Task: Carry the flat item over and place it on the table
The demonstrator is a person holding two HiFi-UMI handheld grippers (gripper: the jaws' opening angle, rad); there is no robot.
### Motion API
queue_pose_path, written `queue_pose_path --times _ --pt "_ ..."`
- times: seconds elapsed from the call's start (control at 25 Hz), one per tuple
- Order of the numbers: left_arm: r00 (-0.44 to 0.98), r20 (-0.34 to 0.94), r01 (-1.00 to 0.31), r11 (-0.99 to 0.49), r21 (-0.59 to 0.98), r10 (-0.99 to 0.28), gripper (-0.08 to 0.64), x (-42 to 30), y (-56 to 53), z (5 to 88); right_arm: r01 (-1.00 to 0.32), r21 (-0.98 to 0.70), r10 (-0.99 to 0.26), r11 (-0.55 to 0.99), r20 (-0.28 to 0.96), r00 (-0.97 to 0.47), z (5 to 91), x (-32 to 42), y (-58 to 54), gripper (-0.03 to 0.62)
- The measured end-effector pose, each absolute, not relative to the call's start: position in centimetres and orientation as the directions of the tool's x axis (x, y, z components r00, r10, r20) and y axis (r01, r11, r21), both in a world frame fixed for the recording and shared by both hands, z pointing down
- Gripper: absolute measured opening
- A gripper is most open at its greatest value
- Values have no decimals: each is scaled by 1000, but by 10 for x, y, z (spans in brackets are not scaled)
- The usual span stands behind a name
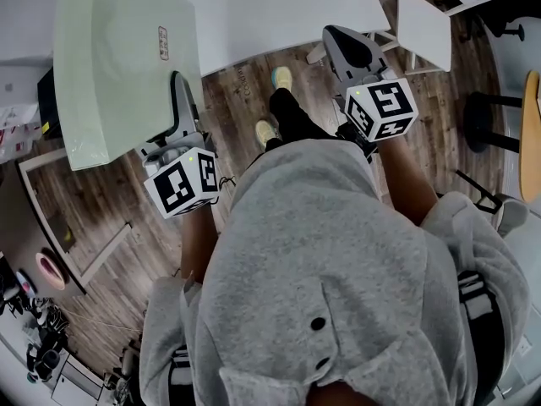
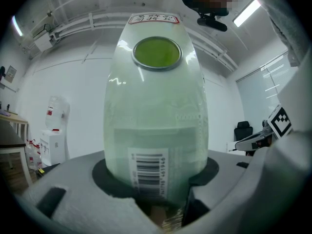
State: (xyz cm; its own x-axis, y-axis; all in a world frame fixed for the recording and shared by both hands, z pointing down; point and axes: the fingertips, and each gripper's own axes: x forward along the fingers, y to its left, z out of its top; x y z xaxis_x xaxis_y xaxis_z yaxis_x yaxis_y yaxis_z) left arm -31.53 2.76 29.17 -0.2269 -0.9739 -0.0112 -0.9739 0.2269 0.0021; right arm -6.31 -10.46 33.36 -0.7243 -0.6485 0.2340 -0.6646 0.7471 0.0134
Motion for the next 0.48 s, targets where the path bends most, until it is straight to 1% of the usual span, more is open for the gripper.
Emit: queue_pose_path --times 0.48 --pt "-240 33 -971 240 -1 -970 278 -331 -31 303 -661 -8 -642 750 228 -732 340 -78 -165 26"
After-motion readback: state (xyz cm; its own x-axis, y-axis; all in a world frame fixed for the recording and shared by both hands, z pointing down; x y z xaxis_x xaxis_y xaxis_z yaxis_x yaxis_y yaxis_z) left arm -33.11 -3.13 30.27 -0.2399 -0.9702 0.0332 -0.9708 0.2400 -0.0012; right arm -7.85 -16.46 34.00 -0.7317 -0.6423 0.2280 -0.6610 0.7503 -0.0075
